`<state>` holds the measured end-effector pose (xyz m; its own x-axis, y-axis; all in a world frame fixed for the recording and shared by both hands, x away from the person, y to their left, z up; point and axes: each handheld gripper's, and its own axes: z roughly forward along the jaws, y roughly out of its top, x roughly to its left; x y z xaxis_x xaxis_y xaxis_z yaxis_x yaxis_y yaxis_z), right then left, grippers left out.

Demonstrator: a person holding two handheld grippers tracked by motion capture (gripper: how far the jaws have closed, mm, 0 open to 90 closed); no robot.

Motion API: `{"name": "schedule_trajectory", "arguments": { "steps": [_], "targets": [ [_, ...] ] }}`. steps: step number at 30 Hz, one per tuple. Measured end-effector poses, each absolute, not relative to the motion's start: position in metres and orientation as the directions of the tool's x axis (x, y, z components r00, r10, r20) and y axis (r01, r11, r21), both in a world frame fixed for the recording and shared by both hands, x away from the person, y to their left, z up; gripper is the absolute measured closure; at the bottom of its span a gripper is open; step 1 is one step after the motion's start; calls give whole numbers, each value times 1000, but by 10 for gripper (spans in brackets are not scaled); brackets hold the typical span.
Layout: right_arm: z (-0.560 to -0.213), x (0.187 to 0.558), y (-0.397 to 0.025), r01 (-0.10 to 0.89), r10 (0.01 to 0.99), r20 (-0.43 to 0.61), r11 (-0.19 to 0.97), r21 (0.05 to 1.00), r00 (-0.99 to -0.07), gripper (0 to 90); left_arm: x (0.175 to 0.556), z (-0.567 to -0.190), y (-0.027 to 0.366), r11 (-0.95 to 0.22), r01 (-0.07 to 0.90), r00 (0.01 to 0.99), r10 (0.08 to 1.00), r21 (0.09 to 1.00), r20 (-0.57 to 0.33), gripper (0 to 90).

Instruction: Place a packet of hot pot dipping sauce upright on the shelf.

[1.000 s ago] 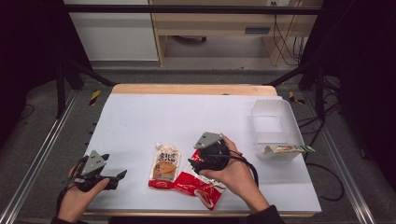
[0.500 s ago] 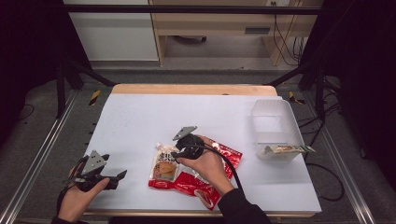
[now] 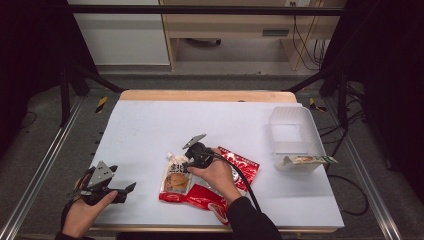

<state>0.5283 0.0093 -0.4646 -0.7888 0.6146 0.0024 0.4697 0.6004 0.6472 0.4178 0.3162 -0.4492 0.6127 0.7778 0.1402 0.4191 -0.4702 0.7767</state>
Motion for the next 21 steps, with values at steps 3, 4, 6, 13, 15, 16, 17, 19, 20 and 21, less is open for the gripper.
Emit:
{"name": "schedule_trajectory", "arguments": {
  "steps": [3, 4, 6, 13, 15, 16, 17, 19, 20, 21],
  "targets": [
    [-467, 529, 10, 485, 615, 21, 600, 636, -788, 514, 418, -449, 316, -474, 418, 615, 776, 775, 143, 113],
    [-467, 530, 10, 488, 614, 30, 597, 637, -789, 517, 418, -449, 316, -475, 417, 615, 775, 775, 144, 113],
    [-468, 530, 10, 491, 611, 39, 595, 635, -791, 534, 418, -449, 315, -474, 417, 615, 775, 775, 144, 113],
    [-467, 527, 12, 497, 597, 61, 602, 625, -800, 639, 418, -449, 315, -477, 417, 618, 773, 774, 143, 113],
    [-467, 526, 12, 492, 594, 57, 606, 625, -803, 654, 418, -449, 314, -477, 417, 618, 773, 774, 144, 113],
    [-467, 525, 13, 485, 591, 45, 612, 625, -805, 673, 418, -449, 314, -482, 417, 620, 770, 770, 147, 113],
    [-466, 523, 14, 471, 584, 30, 623, 625, -811, 742, 418, -449, 314, -483, 417, 621, 770, 770, 147, 113],
    [-465, 522, 15, 460, 578, 18, 628, 628, -815, 806, 418, -449, 314, -484, 418, 621, 770, 769, 146, 114],
    [-465, 522, 15, 460, 578, 18, 628, 628, -815, 806, 418, -449, 314, -484, 418, 621, 770, 769, 146, 115],
    [-463, 520, 15, 446, 567, 10, 637, 629, -823, 850, 419, -449, 314, -480, 420, 622, 770, 770, 141, 116]
  ]
}}
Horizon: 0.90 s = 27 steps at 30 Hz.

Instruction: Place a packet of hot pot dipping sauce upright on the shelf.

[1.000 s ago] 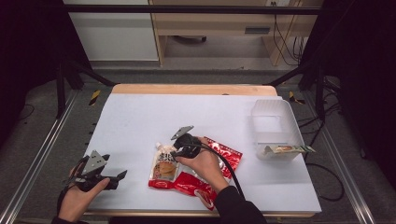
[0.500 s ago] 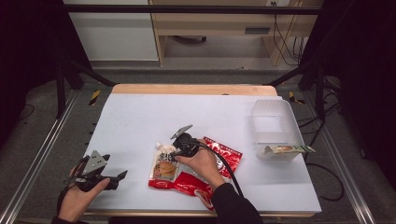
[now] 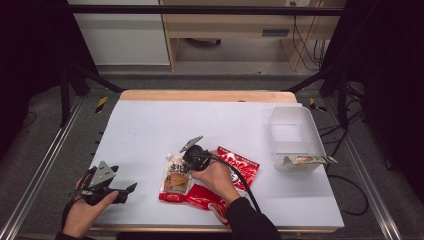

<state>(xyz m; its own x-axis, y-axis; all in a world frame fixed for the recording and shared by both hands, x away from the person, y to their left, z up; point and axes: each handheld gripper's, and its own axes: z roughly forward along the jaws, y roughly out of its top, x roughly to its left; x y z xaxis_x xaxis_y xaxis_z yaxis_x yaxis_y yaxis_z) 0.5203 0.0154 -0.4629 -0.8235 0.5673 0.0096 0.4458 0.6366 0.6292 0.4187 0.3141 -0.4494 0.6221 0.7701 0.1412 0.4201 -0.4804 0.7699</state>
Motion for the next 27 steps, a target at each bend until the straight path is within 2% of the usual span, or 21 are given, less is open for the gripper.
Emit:
{"name": "schedule_trajectory", "arguments": {
  "steps": [10, 15, 27],
  "targets": [
    [-431, 510, 23, 338, 515, -50, 630, 700, -856, 893, 419, -441, 317, -460, 409, 622, 772, 788, 128, 135],
    [-396, 500, 28, 253, 466, -86, 617, 745, -881, 899, 419, -426, 316, -438, 394, 626, 771, 808, 113, 139],
    [-354, 495, 23, 167, 434, -139, 595, 787, -890, 900, 420, -406, 305, -460, 357, 658, 742, 813, 131, 140]
  ]
}}
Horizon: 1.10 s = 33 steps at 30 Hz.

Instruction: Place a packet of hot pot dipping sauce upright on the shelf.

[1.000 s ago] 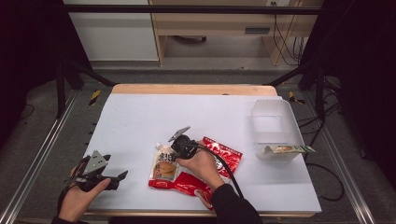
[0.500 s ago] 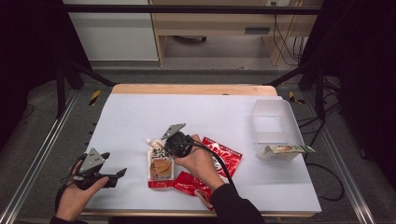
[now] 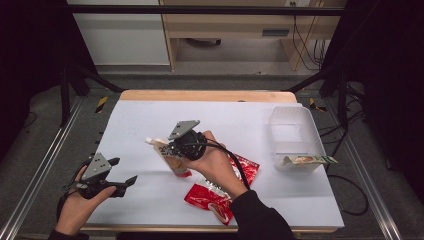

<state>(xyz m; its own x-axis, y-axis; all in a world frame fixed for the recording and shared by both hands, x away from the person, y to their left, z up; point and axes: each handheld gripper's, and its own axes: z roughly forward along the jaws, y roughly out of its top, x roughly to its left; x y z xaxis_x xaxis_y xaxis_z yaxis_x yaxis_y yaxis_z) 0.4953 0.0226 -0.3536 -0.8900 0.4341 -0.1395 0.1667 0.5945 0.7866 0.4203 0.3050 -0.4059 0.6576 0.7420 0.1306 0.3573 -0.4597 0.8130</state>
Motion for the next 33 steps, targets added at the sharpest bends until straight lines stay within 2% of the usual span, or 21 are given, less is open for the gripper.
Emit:
{"name": "schedule_trajectory", "arguments": {
  "steps": [5, 11, 16, 33],
  "targets": [
    [-340, 500, 9, 149, 442, -170, 600, 786, -881, 900, 428, -392, 293, -482, 336, 687, 713, 809, 140, 143],
    [-333, 495, -8, 145, 431, -160, 594, 791, -888, 900, 440, -377, 276, -513, 311, 726, 671, 800, 149, 143],
    [-328, 486, -17, 121, 407, -174, 604, 788, -897, 900, 449, -367, 264, -497, 306, 752, 649, 812, 114, 147],
    [-320, 481, -31, 106, 390, -163, 583, 806, -906, 900, 458, -345, 237, -553, 259, 804, 577, 792, 140, 170]
  ]
}}
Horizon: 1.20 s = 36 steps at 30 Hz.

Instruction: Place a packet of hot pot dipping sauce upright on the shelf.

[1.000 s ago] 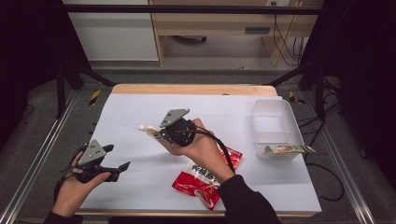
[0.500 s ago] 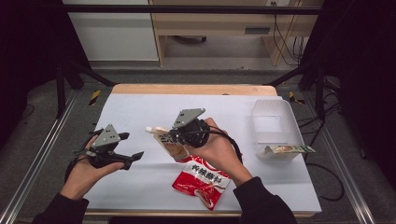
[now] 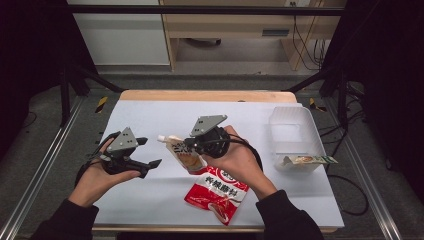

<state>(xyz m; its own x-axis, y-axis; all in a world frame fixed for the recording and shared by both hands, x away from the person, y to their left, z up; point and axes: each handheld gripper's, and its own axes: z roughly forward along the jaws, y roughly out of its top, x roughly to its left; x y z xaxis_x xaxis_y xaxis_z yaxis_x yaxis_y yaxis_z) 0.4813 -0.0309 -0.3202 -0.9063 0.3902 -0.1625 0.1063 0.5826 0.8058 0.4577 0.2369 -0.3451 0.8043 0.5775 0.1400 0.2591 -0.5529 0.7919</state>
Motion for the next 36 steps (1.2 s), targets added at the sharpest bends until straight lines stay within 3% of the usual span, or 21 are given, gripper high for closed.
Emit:
{"name": "schedule_trajectory", "arguments": {
  "steps": [15, 18, 21, 36],
  "targets": [
    [-318, 468, -25, 68, 333, -161, 582, 810, -929, 900, 461, -344, 224, -599, 222, 840, 518, 769, 161, 240],
    [-319, 467, -23, 62, 323, -163, 587, 807, -932, 900, 462, -343, 224, -605, 214, 846, 507, 767, 165, 291],
    [-320, 466, -23, 62, 321, -161, 585, 808, -933, 900, 463, -341, 223, -604, 196, 860, 485, 772, 161, 410],
    [-329, 468, -27, 85, 332, -138, 578, 812, -933, 900, 468, -338, 221, -584, 216, 876, 469, 783, 109, 645]
  ]
}}
